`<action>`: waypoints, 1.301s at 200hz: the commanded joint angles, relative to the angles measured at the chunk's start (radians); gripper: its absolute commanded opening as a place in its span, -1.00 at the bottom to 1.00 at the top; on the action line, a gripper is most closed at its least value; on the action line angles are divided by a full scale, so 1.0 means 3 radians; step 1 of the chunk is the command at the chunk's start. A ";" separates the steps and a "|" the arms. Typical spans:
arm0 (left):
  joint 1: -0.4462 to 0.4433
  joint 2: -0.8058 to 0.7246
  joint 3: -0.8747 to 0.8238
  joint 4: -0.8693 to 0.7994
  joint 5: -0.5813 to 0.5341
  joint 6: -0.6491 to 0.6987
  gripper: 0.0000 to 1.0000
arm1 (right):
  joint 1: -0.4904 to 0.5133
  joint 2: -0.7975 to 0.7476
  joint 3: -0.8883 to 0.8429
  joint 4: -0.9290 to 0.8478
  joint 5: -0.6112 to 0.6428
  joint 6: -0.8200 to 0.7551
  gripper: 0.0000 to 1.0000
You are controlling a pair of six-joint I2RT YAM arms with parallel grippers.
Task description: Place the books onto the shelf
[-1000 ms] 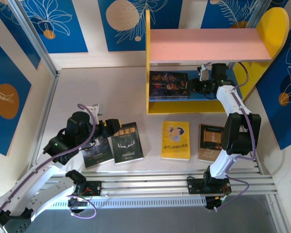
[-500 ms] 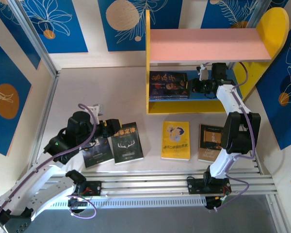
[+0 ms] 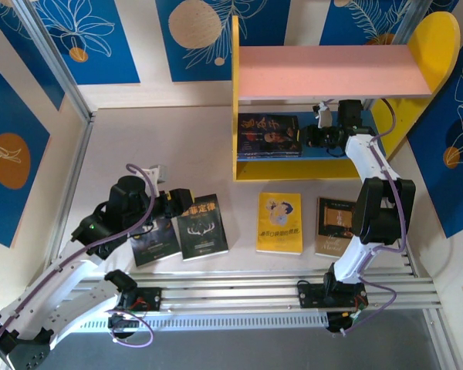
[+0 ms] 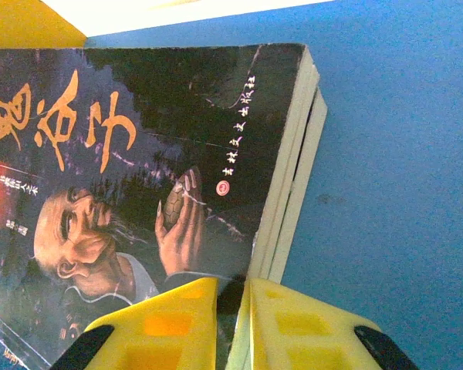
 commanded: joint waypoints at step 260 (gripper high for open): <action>-0.0013 -0.0146 -0.0030 0.0013 -0.0059 0.0008 0.24 | -0.0003 -0.0097 0.0016 -0.0345 0.0106 -0.0196 -0.65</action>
